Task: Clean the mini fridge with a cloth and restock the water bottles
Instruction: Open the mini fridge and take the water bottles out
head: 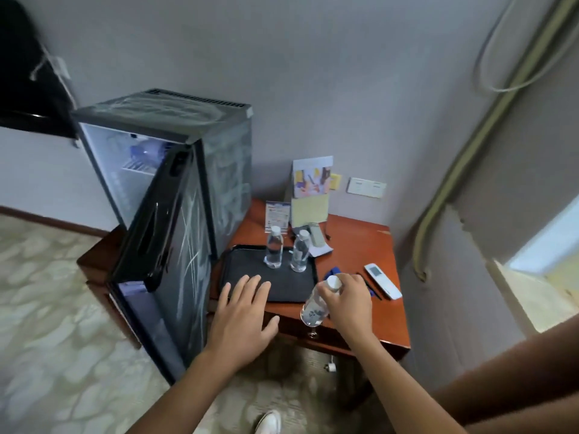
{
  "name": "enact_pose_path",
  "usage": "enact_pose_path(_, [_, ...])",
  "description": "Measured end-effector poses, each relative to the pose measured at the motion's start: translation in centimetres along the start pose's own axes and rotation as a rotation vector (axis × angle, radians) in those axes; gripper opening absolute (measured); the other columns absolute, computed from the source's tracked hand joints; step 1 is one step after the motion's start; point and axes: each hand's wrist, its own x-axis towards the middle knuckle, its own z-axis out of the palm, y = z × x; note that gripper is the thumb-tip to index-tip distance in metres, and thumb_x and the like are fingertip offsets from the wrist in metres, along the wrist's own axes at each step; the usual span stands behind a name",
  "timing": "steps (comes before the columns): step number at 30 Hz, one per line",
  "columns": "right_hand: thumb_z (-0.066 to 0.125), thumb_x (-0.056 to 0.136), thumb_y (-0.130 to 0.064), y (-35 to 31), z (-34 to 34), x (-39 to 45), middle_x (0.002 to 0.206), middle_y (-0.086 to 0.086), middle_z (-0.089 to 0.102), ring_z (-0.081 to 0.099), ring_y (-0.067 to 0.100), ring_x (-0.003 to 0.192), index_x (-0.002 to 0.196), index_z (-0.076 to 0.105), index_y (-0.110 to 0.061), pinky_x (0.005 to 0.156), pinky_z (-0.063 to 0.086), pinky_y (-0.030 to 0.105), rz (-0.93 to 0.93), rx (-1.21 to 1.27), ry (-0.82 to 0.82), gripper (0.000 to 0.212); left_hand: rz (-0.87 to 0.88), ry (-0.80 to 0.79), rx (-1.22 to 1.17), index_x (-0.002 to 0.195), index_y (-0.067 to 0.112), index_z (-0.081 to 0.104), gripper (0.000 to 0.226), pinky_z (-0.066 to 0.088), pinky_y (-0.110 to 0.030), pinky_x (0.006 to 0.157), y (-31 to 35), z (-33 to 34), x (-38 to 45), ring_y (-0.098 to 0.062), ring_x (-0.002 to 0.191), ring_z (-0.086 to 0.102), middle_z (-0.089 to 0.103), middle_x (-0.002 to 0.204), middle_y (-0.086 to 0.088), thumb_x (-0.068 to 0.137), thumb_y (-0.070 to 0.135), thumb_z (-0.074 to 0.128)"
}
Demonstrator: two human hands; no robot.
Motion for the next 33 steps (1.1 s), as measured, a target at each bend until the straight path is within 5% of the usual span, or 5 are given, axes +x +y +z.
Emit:
enact_pose_path(15, [0.063, 0.094, -0.041, 1.4, 14.8, 18.3, 0.123, 0.002, 0.050, 0.062, 0.027, 0.096, 0.109, 0.057, -0.018, 0.081, 0.051, 0.040, -0.008, -0.330, -0.368, 0.028, -0.108, -0.041, -0.053, 0.159, 0.015, 0.030, 0.076, 0.006, -0.045, 0.128, -2.1, 4.6, 17.8, -0.029, 0.156, 0.018, 0.024, 0.167, -0.011, 0.095, 0.049, 0.050])
enact_pose_path(19, [0.057, 0.099, -0.039, 1.7, 16.0, 19.5, 0.127, 0.004, 0.049, 0.062, 0.027, 0.099, 0.117, 0.054, -0.018, 0.082, 0.052, 0.040, -0.011, -0.398, -0.410, 0.028, -0.147, -0.038, -0.056, 0.143, 0.013, 0.055, 0.073, 0.032, -0.049, 0.121, -2.7, 5.2, 18.9, -0.030, 0.145, 0.043, 0.052, 0.152, -0.011, 0.082, 0.051, 0.060])
enact_pose_path(22, [0.053, 0.099, -0.038, 0.9, 16.2, 20.2, 0.128, 0.005, 0.048, 0.059, 0.027, 0.106, 0.128, 0.047, -0.021, 0.082, 0.051, 0.039, 0.000, -0.386, -0.455, 0.035, -0.169, -0.046, -0.053, 0.154, 0.015, 0.039, 0.073, 0.015, -0.049, 0.127, -2.9, 5.6, 19.3, -0.030, 0.153, 0.027, 0.034, 0.163, -0.010, 0.092, 0.051, 0.054])
enact_pose_path(27, [0.054, 0.098, -0.044, -0.8, 14.5, 18.9, 0.141, 0.005, 0.045, 0.048, 0.025, 0.127, 0.147, 0.036, -0.020, 0.098, 0.049, 0.038, -0.090, -0.366, -0.384, 0.057, -0.163, 0.023, -0.023, 0.133, 0.013, 0.063, 0.073, 0.043, -0.052, 0.113, -2.9, 4.8, 18.5, -0.031, 0.133, 0.055, 0.062, 0.138, -0.009, 0.071, 0.049, 0.078])
enact_pose_path(33, [0.057, 0.097, -0.042, -4.8, 9.1, 13.8, 0.135, 0.000, 0.052, 0.051, 0.021, 0.122, 0.136, 0.047, -0.021, 0.095, 0.048, 0.033, -0.339, -0.257, -0.222, 0.045, -0.151, 0.135, 0.008, 0.141, 0.013, 0.056, 0.071, 0.035, -0.048, 0.119, -1.3, 2.1, 13.8, -0.029, 0.141, 0.047, 0.056, 0.147, -0.008, 0.081, 0.048, 0.071])
